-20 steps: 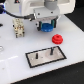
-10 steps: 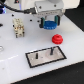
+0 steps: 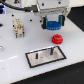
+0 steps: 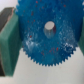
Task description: Insert the blue gear onto the right peg, followed by the red gear
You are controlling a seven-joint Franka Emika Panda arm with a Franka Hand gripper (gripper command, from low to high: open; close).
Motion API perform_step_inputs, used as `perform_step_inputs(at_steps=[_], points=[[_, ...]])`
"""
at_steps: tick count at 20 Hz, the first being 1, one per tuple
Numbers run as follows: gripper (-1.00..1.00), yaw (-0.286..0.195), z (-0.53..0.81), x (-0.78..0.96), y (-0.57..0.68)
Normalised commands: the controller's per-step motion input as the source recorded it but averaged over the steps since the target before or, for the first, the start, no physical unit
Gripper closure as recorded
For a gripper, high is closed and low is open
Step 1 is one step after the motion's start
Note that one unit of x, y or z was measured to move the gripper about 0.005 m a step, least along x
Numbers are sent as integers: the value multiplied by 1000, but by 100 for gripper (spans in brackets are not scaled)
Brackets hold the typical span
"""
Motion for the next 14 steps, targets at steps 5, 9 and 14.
perform_step_inputs(at_steps=[5, 9, 14], points=[[100, 0, 250, 877, -163], [100, 0, 93, 842, -199], [100, 0, -30, 602, -197]])
